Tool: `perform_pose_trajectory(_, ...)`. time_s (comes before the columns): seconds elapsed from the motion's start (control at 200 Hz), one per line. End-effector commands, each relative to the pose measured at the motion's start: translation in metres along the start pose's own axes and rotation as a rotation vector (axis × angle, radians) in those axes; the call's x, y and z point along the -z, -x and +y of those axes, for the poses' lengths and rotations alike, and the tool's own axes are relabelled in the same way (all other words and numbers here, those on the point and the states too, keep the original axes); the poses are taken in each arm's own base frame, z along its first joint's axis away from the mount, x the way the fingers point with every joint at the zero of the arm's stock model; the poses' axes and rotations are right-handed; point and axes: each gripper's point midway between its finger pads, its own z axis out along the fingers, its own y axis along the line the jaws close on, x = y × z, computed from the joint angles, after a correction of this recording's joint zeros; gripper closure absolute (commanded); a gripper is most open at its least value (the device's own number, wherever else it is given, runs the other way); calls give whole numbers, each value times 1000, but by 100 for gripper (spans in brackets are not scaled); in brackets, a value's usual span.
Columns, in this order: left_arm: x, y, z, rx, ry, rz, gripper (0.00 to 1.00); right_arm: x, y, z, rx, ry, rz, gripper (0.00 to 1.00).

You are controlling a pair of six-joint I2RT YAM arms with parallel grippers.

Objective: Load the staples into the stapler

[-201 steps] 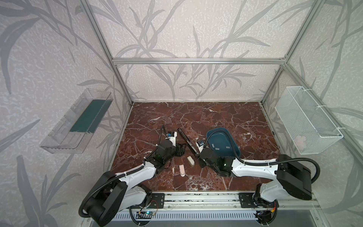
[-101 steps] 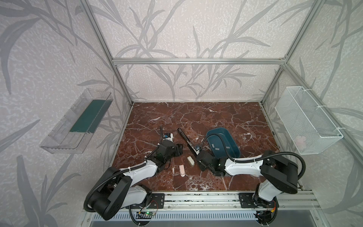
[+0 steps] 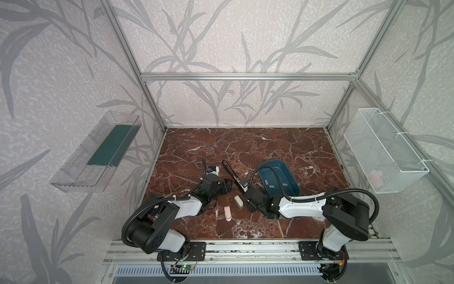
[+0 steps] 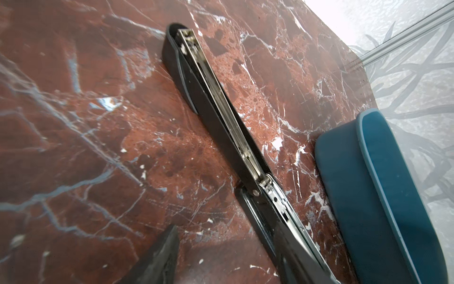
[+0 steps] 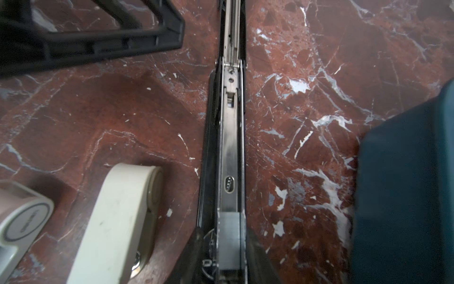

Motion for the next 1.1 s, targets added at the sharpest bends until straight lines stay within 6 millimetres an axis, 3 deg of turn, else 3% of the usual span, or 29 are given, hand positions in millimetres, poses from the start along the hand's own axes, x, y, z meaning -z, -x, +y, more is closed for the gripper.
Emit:
perform_pose_trajectory(0.0,-7,14,-16,27,-55,-28,37,-6,5,-4,-1,-20,-1,72)
perform_pose_trajectory(0.34,-30,14,-16,71,-79,-3,38,-2,7,3,-28,35,-12,92)
perform_pose_trajectory(0.655,-67,32,6,158,-91,-4,39,6,10,15,-57,136,-62,97)
perform_pose_trajectory(0.87,-85,60,16,199,-150,-29,42,5,5,16,-58,142,-60,98)
perform_pose_trajectory(1.095,-92,92,1,169,-213,-53,42,7,4,20,-57,174,-84,98)
